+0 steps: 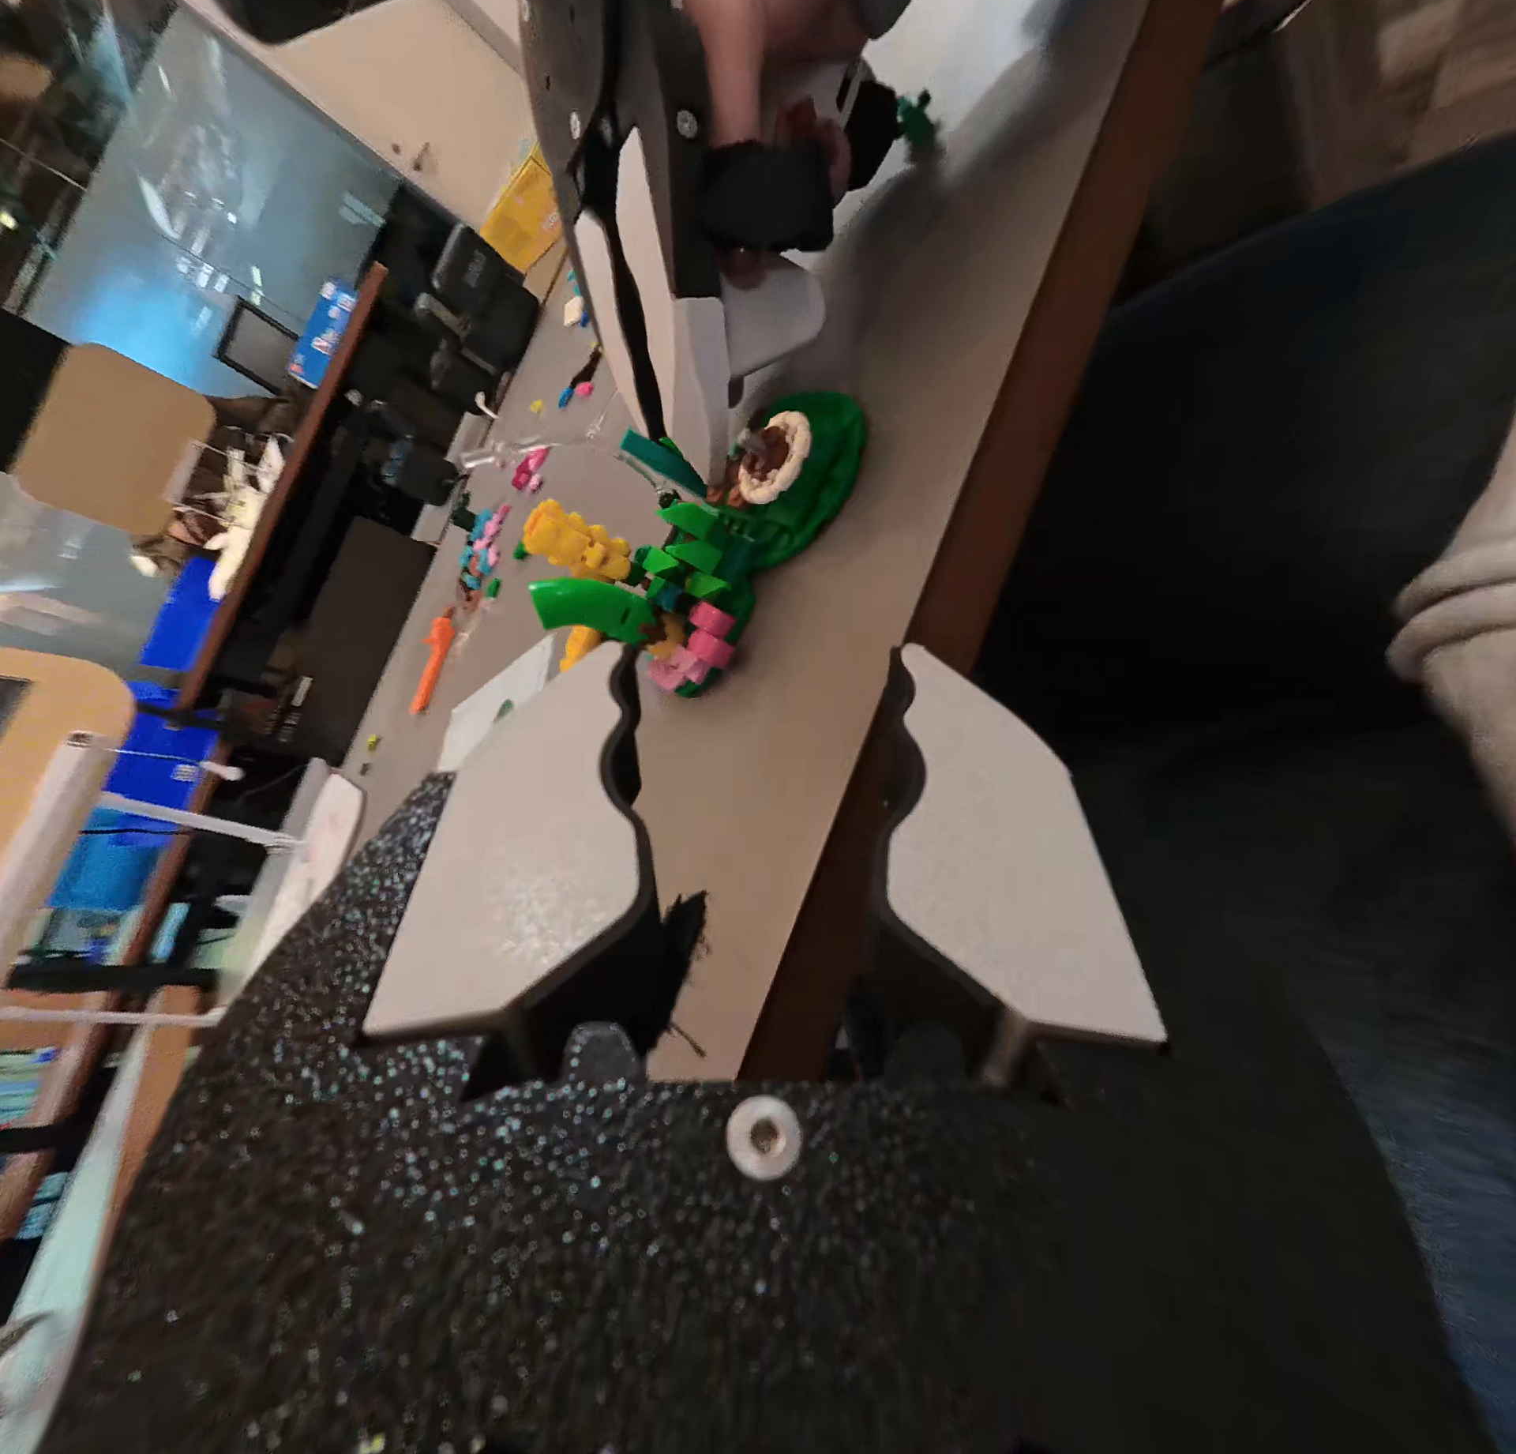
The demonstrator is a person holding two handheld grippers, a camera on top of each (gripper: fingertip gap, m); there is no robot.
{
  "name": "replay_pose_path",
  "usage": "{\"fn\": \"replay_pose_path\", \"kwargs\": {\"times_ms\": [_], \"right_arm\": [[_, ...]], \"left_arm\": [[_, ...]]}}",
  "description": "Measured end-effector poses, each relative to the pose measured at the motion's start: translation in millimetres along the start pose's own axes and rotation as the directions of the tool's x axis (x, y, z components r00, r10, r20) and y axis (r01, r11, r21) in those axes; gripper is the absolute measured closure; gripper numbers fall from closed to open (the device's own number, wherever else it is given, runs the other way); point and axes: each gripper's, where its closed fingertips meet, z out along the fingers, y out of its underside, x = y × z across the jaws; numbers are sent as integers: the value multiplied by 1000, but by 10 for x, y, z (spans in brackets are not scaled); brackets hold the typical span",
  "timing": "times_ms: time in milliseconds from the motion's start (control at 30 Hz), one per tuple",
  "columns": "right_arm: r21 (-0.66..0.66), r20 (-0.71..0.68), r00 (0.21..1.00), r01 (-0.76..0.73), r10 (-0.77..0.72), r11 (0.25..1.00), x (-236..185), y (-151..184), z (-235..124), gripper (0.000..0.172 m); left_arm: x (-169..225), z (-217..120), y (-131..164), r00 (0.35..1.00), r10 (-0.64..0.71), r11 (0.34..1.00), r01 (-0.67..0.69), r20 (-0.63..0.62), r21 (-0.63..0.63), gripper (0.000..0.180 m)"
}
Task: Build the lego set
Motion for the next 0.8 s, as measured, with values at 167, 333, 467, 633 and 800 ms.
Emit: {"fn": "replay_pose_path", "kwargs": {"times_ms": [167, 333, 467, 633, 800], "right_arm": [[-9, 55, 998, 25, -25, 1000, -205, -28, 74, 158], [6, 123, 992, 21, -22, 1000, -347, -40, 113, 158], [4, 171, 984, 41, -41, 999, -427, -15, 99, 158], [2, 223, 973, 60, -59, 998, -476, 0, 89, 158], [-3, 253, 965, 76, -73, 997, -538, -9, 113, 158]], "left_arm": [[103, 17, 98, 991, 135, 987, -132, 24, -93, 117], [176, 49, 344, 934, 352, 910, -328, 53, -253, 117], [261, 36, 325, 913, 404, 890, -377, 61, -256, 120], [326, 25, 279, 926, 374, 909, -353, 59, -221, 128], [320, 17, 246, 920, 384, 912, -365, 79, -187, 133]]}}
